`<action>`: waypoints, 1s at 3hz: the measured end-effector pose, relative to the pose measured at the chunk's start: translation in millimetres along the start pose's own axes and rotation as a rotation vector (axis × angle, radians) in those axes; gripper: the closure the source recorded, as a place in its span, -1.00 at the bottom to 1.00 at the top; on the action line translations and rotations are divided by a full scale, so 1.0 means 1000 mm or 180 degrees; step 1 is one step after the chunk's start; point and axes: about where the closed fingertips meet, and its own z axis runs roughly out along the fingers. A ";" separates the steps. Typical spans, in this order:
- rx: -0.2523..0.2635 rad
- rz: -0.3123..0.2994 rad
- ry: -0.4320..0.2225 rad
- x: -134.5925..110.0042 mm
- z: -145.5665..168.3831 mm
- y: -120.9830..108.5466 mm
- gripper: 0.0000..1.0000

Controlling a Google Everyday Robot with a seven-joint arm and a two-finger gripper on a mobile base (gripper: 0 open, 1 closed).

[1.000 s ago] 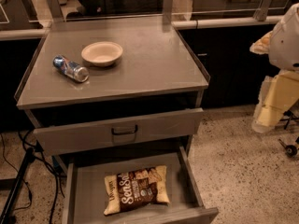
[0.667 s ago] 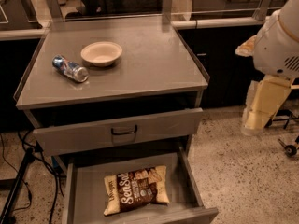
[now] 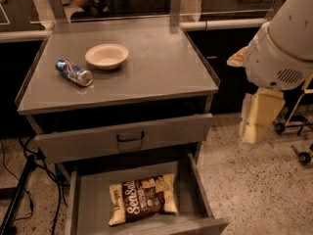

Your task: Pick brown chip bag from middle drawer and place on counter

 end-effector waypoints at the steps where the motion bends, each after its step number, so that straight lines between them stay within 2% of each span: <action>1: -0.0061 -0.0142 -0.0007 -0.012 0.032 0.009 -1.00; 2: -0.0080 -0.0341 0.0017 -0.020 0.082 0.012 -1.00; 3: -0.0116 -0.0412 -0.0032 -0.023 0.128 0.010 -1.00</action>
Offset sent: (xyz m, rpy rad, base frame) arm 0.0268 0.0577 -0.1372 -0.0547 -0.0002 0.1764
